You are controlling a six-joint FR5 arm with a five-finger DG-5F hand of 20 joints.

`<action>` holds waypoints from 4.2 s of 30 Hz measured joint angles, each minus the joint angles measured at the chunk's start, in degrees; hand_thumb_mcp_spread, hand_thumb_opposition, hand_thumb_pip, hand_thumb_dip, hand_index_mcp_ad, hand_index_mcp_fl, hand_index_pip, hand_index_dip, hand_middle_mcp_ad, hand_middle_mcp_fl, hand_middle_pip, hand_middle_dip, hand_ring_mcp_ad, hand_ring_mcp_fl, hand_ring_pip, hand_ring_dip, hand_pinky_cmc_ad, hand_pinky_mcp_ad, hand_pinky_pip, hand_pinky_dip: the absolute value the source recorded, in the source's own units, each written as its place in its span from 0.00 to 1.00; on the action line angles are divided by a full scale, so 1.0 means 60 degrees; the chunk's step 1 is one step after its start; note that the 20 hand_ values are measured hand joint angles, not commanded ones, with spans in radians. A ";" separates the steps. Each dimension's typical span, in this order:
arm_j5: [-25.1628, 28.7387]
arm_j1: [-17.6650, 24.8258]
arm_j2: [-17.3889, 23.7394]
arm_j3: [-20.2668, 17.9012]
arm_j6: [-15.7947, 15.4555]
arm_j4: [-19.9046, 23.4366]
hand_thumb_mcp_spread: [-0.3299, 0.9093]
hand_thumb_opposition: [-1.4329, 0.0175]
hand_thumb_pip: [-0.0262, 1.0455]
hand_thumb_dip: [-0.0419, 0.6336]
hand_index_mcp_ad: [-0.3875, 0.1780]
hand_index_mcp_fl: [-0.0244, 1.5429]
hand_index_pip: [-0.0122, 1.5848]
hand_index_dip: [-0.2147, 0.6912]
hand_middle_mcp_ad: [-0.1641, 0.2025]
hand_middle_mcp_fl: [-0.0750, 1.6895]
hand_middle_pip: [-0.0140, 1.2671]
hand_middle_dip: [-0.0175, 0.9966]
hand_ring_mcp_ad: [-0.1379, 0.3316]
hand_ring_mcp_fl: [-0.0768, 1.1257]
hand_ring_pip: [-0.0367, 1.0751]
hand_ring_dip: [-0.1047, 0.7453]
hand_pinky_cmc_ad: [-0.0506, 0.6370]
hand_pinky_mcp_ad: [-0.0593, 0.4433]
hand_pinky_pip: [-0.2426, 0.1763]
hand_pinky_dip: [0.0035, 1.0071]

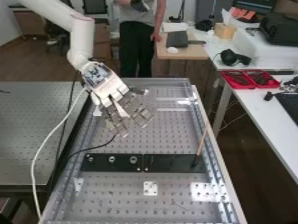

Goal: Grab the pcb board and place it in the clear container

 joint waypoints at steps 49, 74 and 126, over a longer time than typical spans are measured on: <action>-0.0009 -0.1373 -0.2023 0.1246 0.0424 0.0182 0.72 0.48 0.31 0.32 0.51 0.05 0.75 0.76 0.53 0.05 0.12 0.14 0.74 0.06 0.10 0.10 0.35 0.43 0.35 0.18; 0.0445 -0.1311 -0.2638 0.1472 -0.0500 0.0807 0.72 0.46 0.30 0.34 0.51 0.05 0.79 0.70 0.52 0.05 0.12 0.15 0.74 0.06 0.11 0.12 0.35 0.43 0.36 0.18; -0.0214 -0.1675 -0.2566 0.0969 -0.2224 0.2396 0.74 0.43 0.32 0.37 0.45 0.31 0.62 0.60 0.48 0.07 0.12 0.15 0.72 0.07 0.11 0.12 0.38 0.42 0.37 0.18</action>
